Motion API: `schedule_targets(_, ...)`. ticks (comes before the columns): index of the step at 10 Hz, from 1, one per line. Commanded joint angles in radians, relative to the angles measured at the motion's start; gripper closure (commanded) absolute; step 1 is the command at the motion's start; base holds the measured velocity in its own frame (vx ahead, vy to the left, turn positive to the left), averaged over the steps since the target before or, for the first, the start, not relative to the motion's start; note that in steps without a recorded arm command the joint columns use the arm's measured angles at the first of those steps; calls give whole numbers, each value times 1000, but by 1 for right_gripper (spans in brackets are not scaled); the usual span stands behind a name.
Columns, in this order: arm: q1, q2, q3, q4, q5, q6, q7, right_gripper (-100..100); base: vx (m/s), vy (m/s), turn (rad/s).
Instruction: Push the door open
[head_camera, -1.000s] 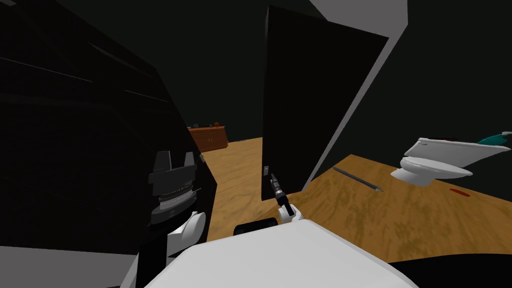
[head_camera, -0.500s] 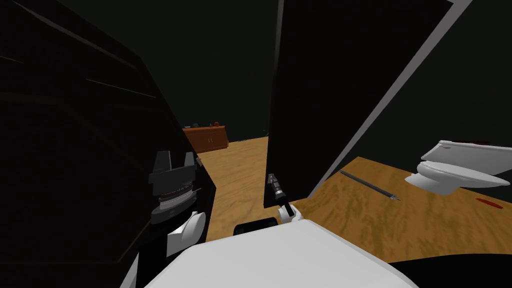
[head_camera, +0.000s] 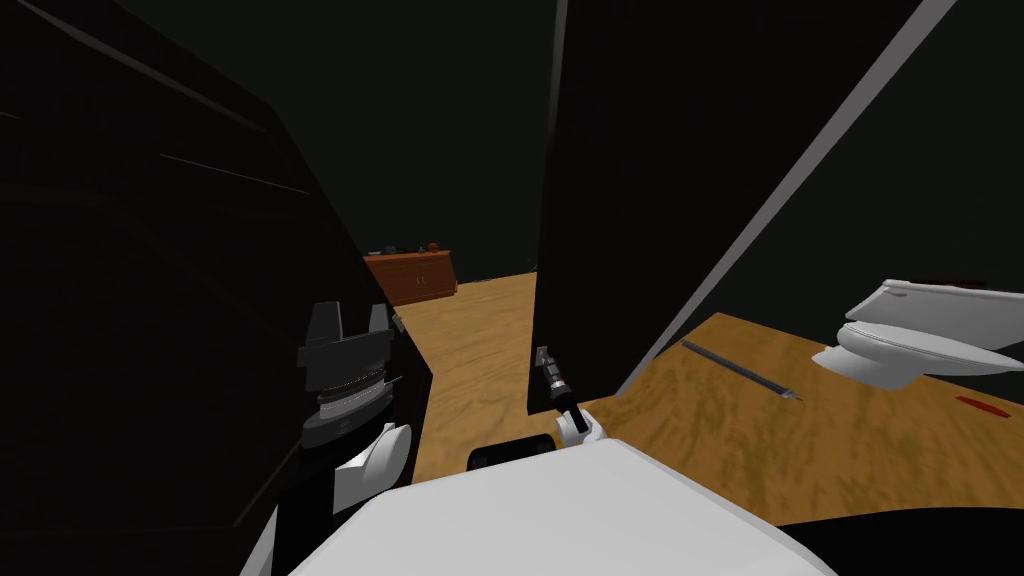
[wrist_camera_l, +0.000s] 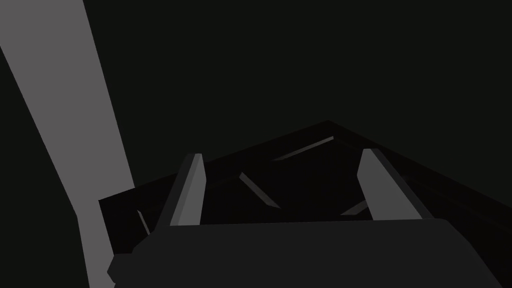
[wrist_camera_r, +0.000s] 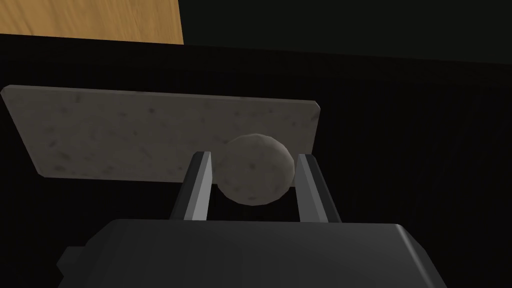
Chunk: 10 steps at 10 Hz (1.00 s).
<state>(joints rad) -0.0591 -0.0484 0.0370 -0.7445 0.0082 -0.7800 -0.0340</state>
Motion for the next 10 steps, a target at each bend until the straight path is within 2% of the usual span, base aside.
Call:
schedule_targets(1, 0, 0, 0, -1, 0, -2, -1, 100, -8, 1, -3)
schedule_targets(4, 0, -7, -13, 3, -7, 1, 4, 100, 87, 25, -19)
schedule_targets(10, -5, -27, -68, 9, -35, 3, 21, 100, 189, 52, -39)
